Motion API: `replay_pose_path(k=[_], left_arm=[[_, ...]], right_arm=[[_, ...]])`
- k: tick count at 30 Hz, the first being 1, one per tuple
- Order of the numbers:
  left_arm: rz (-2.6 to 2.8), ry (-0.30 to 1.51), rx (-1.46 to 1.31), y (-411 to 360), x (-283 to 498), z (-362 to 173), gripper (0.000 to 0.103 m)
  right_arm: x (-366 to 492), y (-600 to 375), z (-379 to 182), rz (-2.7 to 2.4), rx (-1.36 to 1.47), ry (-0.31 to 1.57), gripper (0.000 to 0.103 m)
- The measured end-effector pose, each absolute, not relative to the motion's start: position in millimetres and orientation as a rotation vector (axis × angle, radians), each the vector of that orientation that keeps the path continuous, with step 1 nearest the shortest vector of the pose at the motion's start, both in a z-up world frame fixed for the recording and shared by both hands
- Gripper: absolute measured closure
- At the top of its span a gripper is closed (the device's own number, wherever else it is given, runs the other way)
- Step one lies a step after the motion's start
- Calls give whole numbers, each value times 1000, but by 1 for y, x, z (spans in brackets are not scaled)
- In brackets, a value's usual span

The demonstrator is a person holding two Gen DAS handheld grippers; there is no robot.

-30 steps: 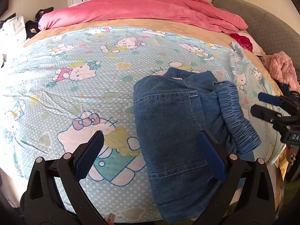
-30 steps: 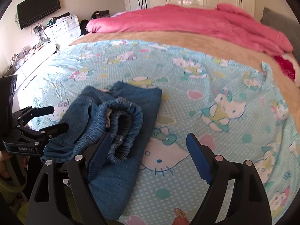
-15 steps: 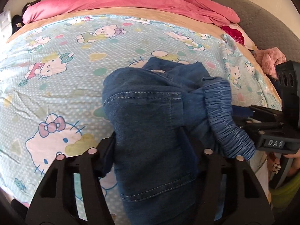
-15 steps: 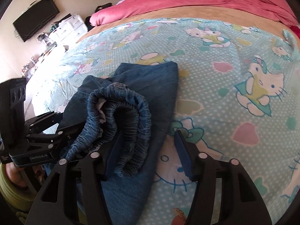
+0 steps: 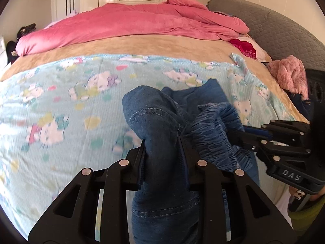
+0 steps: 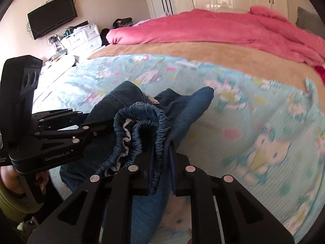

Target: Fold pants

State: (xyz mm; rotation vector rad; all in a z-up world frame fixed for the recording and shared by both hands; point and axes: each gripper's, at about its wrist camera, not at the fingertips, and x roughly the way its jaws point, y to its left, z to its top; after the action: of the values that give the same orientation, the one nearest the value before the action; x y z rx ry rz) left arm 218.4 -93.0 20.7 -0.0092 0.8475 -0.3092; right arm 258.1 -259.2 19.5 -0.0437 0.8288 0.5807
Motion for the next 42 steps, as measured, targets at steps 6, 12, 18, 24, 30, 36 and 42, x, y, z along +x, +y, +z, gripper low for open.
replay_pose_path(k=[6,12,18,24,30,36,42], left_arm=[[-315,857,-63,-100,259,18,83],[-293,877,-45,-110,282,7,74],[-241,909,-33,-99,282,-10,49],[-231,919,-31,-92,273,-14,32],[-228,893,-18,-92,256,-1,13],[-213,860,-23,-89,234,14,10],[-187,825,-31,-85,212,26,10]], right_arm=[[299,-267,22,519,-55,826,92],[328,-281,12,438,-66,842,93],[333,-296,-6,356,-72,885,79],[317,-310,-9,312,-39,877,49],[292,-322,6,262,-15,828,23],[261,-334,18,236,16,791,10],[236,-338,28,235,31,759,7]])
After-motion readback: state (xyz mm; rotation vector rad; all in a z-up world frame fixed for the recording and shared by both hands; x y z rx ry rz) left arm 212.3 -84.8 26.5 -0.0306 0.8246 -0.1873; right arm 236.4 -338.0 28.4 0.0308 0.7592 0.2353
